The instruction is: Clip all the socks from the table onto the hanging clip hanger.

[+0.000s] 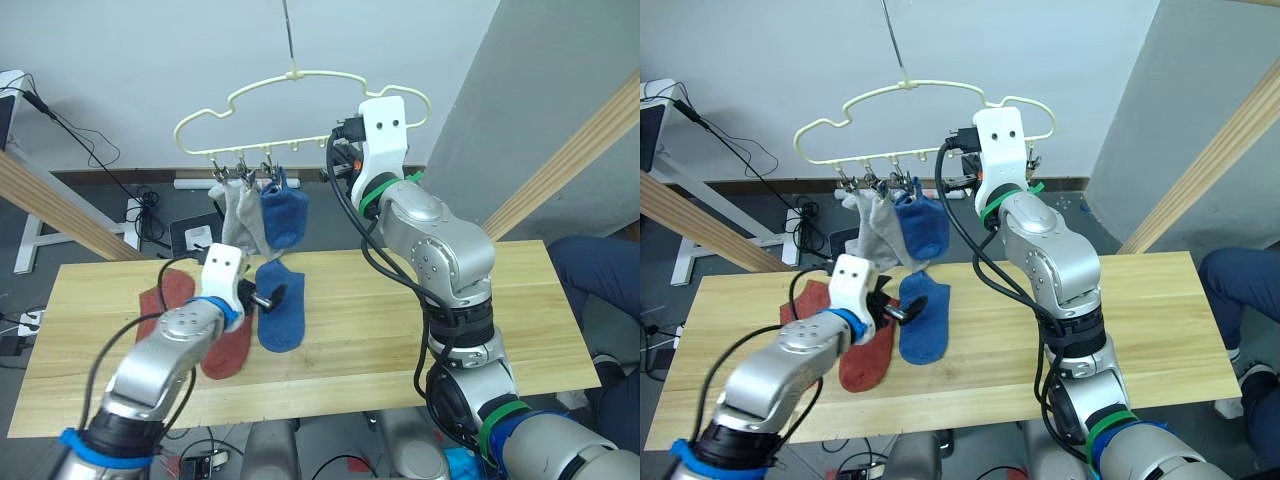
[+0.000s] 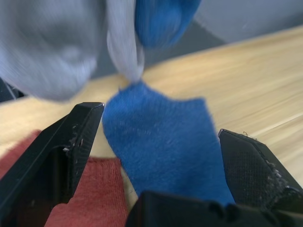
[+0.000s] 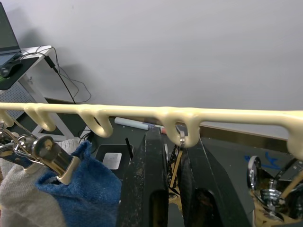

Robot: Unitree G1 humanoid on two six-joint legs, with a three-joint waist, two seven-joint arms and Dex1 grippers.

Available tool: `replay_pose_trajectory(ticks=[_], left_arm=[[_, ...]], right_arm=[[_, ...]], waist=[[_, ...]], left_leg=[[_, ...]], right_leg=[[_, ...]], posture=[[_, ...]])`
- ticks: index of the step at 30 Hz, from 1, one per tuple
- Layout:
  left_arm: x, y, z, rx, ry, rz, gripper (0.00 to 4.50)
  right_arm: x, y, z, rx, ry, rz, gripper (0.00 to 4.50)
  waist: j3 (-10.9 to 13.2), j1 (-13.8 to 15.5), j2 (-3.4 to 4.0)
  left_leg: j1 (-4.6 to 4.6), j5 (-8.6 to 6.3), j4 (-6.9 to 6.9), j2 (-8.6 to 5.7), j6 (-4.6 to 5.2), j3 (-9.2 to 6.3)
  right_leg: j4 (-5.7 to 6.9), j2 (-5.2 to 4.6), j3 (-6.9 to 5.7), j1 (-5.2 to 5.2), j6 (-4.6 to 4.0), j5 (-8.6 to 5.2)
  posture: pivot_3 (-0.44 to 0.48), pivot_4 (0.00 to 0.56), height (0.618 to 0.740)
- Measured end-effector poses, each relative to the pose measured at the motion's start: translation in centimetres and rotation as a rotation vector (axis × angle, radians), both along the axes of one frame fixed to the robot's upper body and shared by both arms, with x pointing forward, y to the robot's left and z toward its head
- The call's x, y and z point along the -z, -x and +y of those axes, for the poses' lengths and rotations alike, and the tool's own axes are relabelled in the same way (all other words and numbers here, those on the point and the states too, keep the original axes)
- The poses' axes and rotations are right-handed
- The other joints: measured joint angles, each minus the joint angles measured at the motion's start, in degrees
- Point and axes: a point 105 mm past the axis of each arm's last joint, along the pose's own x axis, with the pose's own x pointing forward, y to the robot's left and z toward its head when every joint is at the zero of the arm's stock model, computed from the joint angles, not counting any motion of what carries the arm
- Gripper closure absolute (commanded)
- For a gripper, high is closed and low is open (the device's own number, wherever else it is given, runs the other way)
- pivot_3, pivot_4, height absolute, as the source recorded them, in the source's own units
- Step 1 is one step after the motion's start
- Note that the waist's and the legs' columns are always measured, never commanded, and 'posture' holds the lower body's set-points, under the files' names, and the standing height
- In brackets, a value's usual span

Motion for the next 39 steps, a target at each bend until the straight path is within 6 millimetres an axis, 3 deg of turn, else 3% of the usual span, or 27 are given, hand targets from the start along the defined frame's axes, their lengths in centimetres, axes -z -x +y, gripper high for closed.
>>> replay_pose_trajectory(ticks=[13,27,30,39], left_arm=[[1.5,-2.5,-0.3,-0.03,0.008,0.051,0.01],[2.7,-1.7,-0.6,-0.031,-0.003,0.172,0.01],[2.7,-1.7,-0.7,-0.03,-0.005,0.174,0.65],[2.7,-1.6,-0.9,-0.018,-0.003,0.183,3.38]], right_arm=[[-0.1,0.2,-0.1,0.004,0.002,0.001,4.5],[-0.3,0.4,-0.2,0.013,-0.001,0.003,4.5],[-0.2,0.4,-0.3,0.015,0.001,0.005,4.5],[-0.2,0.3,-0.3,0.018,0.0,0.006,4.5]], waist=[[0.0,-0.2,0.0],[0.0,-0.4,0.0],[0.0,-0.4,0.0],[0.0,-0.7,0.0]], left_leg=[[-0.02,0.0,0.02,0.01,0.0,0.0],[0.0,0.0,0.02,0.0,0.0,-0.01],[0.0,0.0,0.02,0.0,0.0,-0.01],[0.01,0.0,0.02,0.0,0.0,-0.02]], right_leg=[[0.01,0.01,-0.01,-0.01,0.0,0.01],[0.04,0.0,0.0,0.01,0.0,0.01],[0.03,0.0,0.0,0.02,0.0,0.01],[0.03,0.01,0.0,0.01,0.0,0.01]], posture=[[-0.194,0.354,0.74],[-0.204,0.361,0.74],[-0.204,0.362,0.74],[-0.202,0.362,0.74]])
